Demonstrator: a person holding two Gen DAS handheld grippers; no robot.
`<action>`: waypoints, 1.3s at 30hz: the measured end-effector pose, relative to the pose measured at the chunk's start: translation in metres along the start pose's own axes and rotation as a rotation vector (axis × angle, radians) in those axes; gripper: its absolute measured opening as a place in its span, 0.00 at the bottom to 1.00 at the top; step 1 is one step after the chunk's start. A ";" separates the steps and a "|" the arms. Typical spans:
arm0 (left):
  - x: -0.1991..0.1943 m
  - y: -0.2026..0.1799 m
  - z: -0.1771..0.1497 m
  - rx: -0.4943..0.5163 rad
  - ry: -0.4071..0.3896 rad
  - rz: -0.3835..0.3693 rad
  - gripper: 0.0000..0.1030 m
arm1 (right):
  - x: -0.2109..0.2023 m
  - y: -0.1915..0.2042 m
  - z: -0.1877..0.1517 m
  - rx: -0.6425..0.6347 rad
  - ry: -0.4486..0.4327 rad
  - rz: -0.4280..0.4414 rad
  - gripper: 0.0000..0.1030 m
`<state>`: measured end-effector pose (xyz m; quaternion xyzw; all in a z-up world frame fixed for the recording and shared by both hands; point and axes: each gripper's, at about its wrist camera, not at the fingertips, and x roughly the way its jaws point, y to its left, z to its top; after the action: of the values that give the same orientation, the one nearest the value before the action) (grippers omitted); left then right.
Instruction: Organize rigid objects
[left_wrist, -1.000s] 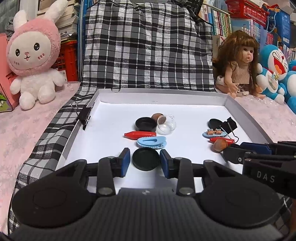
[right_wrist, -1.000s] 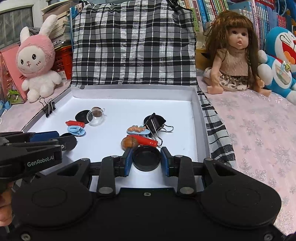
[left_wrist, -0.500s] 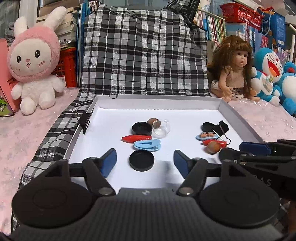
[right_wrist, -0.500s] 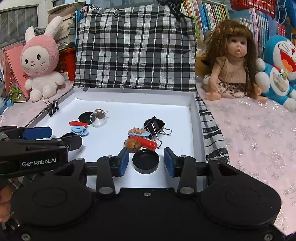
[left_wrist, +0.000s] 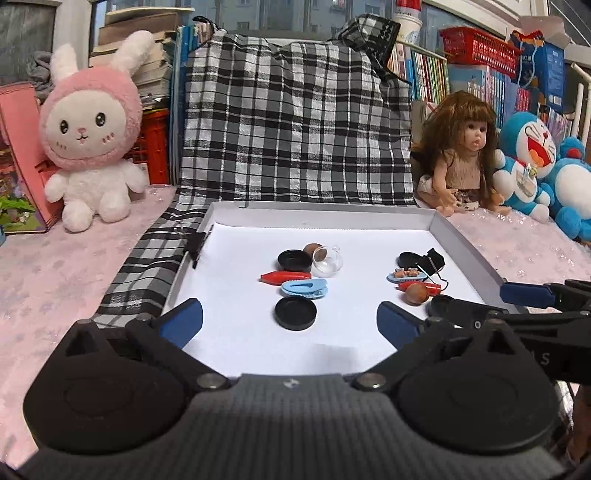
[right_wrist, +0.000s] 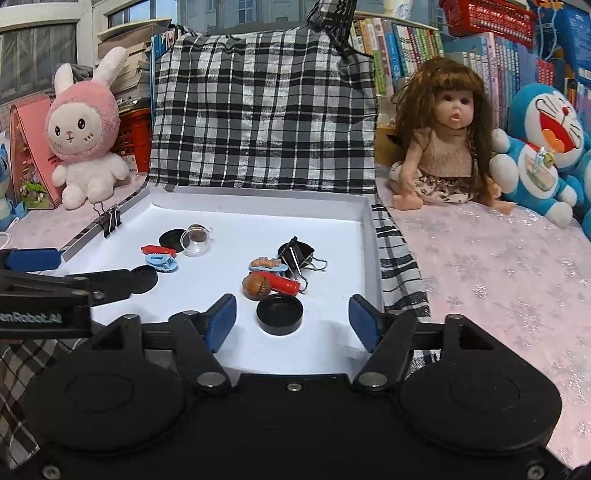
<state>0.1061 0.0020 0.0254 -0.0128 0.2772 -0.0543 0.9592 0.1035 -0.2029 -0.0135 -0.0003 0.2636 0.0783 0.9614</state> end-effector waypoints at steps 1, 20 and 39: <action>-0.003 0.001 0.000 -0.004 -0.002 -0.002 1.00 | -0.003 0.000 -0.001 0.002 -0.005 -0.002 0.70; -0.034 0.001 -0.021 -0.015 0.016 -0.021 1.00 | -0.041 0.002 -0.023 0.008 -0.004 0.009 0.79; -0.022 0.007 -0.055 -0.034 0.115 0.044 1.00 | -0.035 0.007 -0.056 -0.021 0.048 -0.063 0.79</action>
<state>0.0589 0.0119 -0.0094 -0.0198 0.3328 -0.0293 0.9423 0.0441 -0.2035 -0.0440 -0.0206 0.2854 0.0507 0.9568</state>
